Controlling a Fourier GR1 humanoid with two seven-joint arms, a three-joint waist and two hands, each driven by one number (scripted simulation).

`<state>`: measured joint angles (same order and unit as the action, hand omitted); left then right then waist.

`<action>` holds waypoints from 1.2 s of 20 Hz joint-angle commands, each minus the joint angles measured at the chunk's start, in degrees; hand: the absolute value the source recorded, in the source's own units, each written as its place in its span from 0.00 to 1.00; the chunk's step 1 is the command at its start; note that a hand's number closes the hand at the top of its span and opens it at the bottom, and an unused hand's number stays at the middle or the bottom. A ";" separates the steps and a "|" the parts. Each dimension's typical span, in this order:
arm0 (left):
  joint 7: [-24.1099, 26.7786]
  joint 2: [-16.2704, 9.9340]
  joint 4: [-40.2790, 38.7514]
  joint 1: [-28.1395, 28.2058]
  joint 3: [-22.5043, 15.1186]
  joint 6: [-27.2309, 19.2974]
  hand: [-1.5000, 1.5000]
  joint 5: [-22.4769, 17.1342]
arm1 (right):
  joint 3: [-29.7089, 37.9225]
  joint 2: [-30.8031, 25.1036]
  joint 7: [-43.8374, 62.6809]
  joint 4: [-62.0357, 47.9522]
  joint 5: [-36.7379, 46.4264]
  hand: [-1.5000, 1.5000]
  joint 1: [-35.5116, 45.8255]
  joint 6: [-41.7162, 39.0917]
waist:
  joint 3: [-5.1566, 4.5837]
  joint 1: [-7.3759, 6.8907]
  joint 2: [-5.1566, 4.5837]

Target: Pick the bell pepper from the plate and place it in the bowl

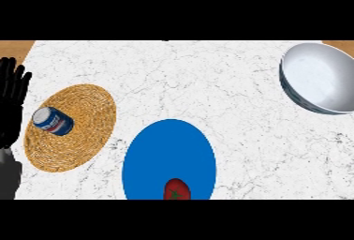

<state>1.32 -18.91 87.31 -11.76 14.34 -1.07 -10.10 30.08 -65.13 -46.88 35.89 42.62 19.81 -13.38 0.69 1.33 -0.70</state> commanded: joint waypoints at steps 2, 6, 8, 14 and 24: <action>-0.28 -0.03 -0.34 -1.85 -1.20 0.59 0.50 0.36 | 5.07 -6.84 -10.01 -8.23 -5.33 1.00 3.80 -6.25 | -0.16 -2.23 -0.22; -1.12 1.15 -1.96 -4.59 -2.28 -0.85 0.50 1.24 | 4.95 -6.98 -12.72 -10.94 -9.02 1.00 6.98 -14.04 | -0.27 -2.41 -0.23; -3.21 0.24 -0.19 -4.36 -2.13 0.62 0.50 -0.24 | 4.03 -8.89 -12.00 -11.74 -9.67 1.00 8.57 -17.71 | -0.35 -3.59 0.12; -0.86 0.30 -0.79 -4.08 -2.89 1.28 0.50 0.93 | -0.36 -10.19 -8.70 -12.31 -10.39 1.00 13.83 -23.04 | -0.52 -4.70 -0.03; -1.45 2.61 -2.91 -6.84 -4.47 -0.98 0.50 2.55 | -12.21 -2.39 1.35 -8.36 -7.61 1.00 25.75 -23.51 | -0.65 -4.75 -0.20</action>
<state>0.19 -17.04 85.11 -17.26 10.45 -1.27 -8.10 21.88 -69.70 -42.88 27.03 33.59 41.50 -28.58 0.07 -3.30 -0.79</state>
